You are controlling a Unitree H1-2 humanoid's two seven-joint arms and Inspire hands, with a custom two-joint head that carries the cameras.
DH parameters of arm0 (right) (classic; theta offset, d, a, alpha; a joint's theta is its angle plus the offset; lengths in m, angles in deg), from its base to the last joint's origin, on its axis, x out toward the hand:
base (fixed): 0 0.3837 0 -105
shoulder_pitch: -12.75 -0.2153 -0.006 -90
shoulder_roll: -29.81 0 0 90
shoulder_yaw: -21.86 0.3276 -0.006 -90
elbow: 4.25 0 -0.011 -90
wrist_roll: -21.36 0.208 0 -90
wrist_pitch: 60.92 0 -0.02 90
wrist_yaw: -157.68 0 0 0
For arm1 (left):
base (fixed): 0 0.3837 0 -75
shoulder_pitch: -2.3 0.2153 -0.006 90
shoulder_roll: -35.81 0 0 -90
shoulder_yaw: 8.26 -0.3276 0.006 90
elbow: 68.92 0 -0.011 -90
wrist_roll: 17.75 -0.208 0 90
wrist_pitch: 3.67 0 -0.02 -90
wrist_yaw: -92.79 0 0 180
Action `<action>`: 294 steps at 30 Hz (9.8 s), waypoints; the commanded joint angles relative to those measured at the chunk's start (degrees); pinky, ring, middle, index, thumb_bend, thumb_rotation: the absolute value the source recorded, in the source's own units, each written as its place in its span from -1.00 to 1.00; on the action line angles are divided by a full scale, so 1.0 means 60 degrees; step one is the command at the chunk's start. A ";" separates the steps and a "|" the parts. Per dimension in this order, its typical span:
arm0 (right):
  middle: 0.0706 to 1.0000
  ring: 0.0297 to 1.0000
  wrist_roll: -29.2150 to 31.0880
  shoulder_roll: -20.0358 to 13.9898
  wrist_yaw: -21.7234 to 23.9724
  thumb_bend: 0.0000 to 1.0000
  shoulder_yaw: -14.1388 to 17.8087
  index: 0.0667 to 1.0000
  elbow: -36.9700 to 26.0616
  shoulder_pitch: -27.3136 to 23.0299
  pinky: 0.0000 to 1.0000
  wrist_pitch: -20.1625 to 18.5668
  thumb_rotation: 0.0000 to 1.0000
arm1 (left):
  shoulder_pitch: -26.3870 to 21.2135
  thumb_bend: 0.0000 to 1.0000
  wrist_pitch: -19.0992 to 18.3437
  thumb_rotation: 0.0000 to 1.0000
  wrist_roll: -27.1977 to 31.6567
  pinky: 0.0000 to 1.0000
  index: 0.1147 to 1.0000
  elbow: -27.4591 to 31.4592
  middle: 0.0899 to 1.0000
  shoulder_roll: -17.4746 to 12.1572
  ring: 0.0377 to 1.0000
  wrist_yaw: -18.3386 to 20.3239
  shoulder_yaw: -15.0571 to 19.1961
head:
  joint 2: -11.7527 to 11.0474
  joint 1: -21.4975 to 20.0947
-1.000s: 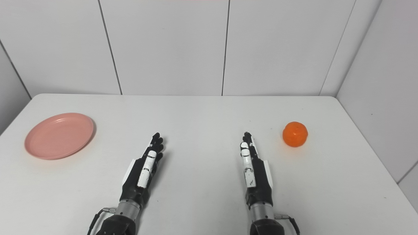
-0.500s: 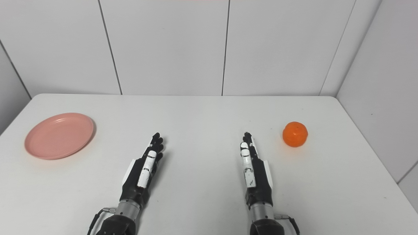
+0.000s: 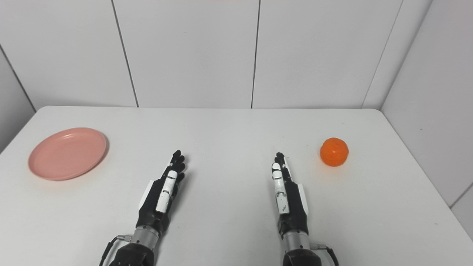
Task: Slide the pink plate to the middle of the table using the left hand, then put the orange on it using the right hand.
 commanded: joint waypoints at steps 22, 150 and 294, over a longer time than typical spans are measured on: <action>0.93 0.94 0.1105 -0.1068 0.0926 -0.52 0.0524 0.92 0.0618 -0.0101 0.99 0.1897 1.00 | -0.0392 -0.07 0.1454 1.00 -0.0843 1.00 1.00 -0.2005 1.00 0.0906 1.00 -0.0655 -0.0467 | -0.1359 0.2810; 0.98 0.98 0.1255 -0.1145 0.1102 -0.55 0.0501 0.98 0.0118 -0.0116 1.00 0.1055 1.00 | -0.4196 -0.25 -0.1926 1.00 0.1597 0.92 0.83 0.0264 0.89 -0.3650 0.89 -0.0813 0.4485 | -0.1214 0.3649; 0.96 0.97 0.1314 -0.1029 0.1026 -0.60 0.0499 0.97 -0.0056 -0.0055 1.00 0.0898 1.00 | -0.4279 -0.25 -0.0094 1.00 0.4430 0.86 0.73 -0.5746 0.79 -0.3813 0.82 0.0217 0.5054 | -0.1000 0.3518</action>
